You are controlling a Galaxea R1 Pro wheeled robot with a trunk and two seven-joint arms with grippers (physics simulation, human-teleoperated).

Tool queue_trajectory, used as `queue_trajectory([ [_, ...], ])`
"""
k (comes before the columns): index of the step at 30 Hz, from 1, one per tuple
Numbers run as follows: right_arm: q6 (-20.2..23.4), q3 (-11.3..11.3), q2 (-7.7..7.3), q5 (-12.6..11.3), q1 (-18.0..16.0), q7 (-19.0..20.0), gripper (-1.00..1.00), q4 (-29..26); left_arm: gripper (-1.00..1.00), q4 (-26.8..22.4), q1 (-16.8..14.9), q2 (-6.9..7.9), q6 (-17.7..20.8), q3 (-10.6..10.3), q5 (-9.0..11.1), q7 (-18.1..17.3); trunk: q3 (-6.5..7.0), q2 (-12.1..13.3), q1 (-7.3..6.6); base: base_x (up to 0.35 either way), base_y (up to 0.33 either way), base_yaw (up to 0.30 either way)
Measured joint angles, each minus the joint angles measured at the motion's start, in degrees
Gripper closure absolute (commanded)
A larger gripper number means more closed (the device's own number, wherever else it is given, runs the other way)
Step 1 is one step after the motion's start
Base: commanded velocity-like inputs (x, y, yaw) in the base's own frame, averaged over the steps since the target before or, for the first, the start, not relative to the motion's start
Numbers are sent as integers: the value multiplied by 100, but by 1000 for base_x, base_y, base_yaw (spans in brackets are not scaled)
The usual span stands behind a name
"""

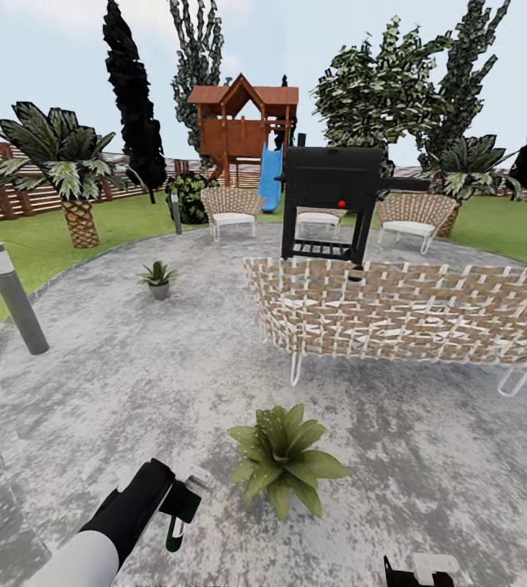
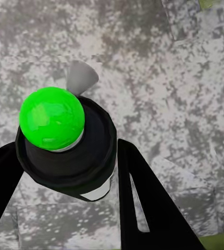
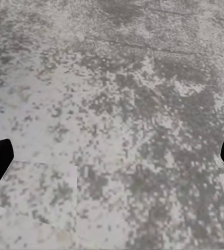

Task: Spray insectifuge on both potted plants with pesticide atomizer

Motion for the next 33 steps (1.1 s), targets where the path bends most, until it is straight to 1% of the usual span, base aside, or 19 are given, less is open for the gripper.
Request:
queue_trajectory([
  [8, 0, -4, 0, 0, 0, 0, -100, 1, 100, -4, 0, 6, 1, 5, 7, 0, 0, 0, 3, -231, -185, 270],
  [11, 0, -2, 0, 0, 1, 0, -100, 1, 100, -8, -2, 13, -18, 13, 25, -5, 0, 0, 3, -299, -22, 63],
  [13, 0, -6, 0, 0, 1, 0, -100, 1, 100, -8, -2, 7, -39, 77, 32, -7, 0, 0, 2, -143, -4, 11],
  [15, -1, -6, -1, 0, 1, 0, -100, 1, 100, -15, -2, -5, -58, 129, 51, -23, 0, 0, 0, -19, 0, 1],
  [19, -1, -4, 0, 0, 1, 0, -100, 1, 100, -16, 1, -151, -149, 129, 86, -13, 0, 0, 0, -4, 0, 1],
  [25, 0, -5, 0, 0, 1, 0, -100, 1, 100, -18, -1, -181, -191, 130, 83, -9, 0, 0, 0, 20, -9, 86],
  [33, -1, -8, 0, 0, 1, -5, -100, -1, 100, -15, -2, -185, -200, 127, 81, -8, 0, 0, -2, 200, -169, 15],
])
